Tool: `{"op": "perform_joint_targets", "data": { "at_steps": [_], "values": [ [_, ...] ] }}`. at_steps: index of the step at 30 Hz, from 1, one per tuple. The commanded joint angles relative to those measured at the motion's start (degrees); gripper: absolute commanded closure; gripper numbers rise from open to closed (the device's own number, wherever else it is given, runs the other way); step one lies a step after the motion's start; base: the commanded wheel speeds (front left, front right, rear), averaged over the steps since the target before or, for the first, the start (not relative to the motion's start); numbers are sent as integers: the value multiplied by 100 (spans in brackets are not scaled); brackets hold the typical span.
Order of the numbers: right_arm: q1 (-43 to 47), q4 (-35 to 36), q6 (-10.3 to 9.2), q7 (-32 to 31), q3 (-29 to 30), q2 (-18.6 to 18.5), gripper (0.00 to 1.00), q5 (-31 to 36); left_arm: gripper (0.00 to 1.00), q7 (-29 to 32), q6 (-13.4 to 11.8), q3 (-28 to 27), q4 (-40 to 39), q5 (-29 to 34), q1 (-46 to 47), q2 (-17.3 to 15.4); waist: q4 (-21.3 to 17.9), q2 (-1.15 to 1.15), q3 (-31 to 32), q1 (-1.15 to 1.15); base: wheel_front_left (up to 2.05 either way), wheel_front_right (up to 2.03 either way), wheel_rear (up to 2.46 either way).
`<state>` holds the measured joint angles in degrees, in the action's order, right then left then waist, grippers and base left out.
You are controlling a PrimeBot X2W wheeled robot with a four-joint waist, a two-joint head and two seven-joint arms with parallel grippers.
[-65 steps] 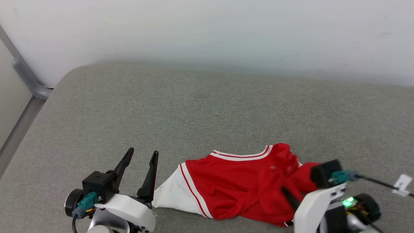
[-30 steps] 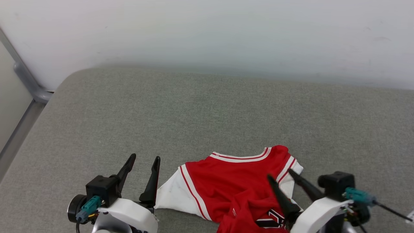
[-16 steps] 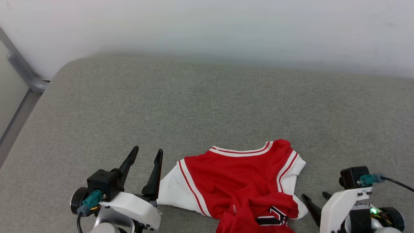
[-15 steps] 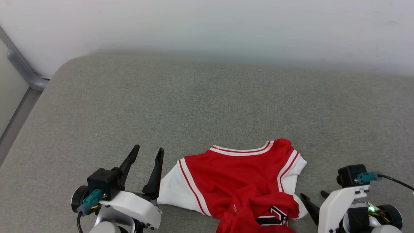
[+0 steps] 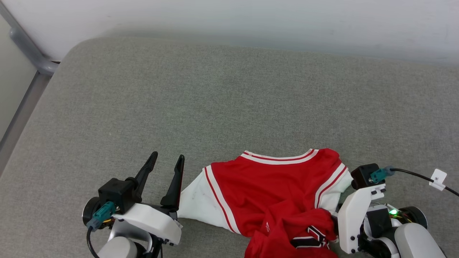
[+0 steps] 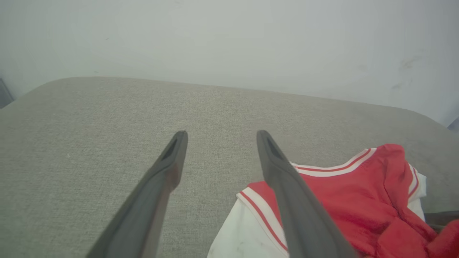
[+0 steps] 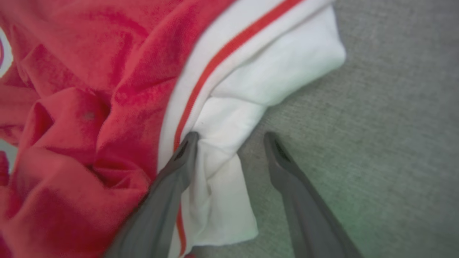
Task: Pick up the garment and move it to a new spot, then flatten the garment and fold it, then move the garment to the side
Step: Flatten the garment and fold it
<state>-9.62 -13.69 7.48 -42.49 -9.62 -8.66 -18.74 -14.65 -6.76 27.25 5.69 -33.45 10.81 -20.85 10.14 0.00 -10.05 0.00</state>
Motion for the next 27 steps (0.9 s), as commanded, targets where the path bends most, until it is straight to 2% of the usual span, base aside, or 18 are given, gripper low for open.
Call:
{"op": "perform_joint_targets", "data": {
  "at_steps": [1, 6, 11, 15, 19, 23, 27],
  "values": [
    [150, -256, 2, -144, -143, 77, 100, -44, 0, -25, 16, -21, 18, 37, 48, 20, 10, 0, -13, 0, 0, 0, 0],
    [-30, -70, -2, 3, -66, -37, 100, -35, 0, -41, 53, -81, 106, 51, 33, 56, -17, 0, 9, 0, 0, 0, 0],
    [-244, 440, -2, 294, 390, -134, 100, 186, 0, -51, 31, -84, 137, 74, -40, 80, -92, 0, 130, 0, 0, 0, 0],
    [-141, 868, -1, 258, 883, -196, 100, 422, 0, -51, 21, -71, 121, 103, -65, 86, -139, 0, 193, 0, 0, 0, 0],
    [123, 1143, -1, 185, 1611, -179, 100, 677, 0, -53, 24, -55, 100, 101, -88, 91, -157, 0, 214, 0, 0, 0, 0],
    [424, 1034, -2, 228, 2416, 14, 100, 818, 0, -54, 18, -51, 100, 95, -111, 91, -160, 0, 217, 0, 0, 0, 0],
    [624, 692, 0, 406, 2723, 206, 100, 844, 0, -56, 21, -65, 121, 82, -127, 57, -184, 0, 213, 0, 0, 0, 0]
  ]
}}
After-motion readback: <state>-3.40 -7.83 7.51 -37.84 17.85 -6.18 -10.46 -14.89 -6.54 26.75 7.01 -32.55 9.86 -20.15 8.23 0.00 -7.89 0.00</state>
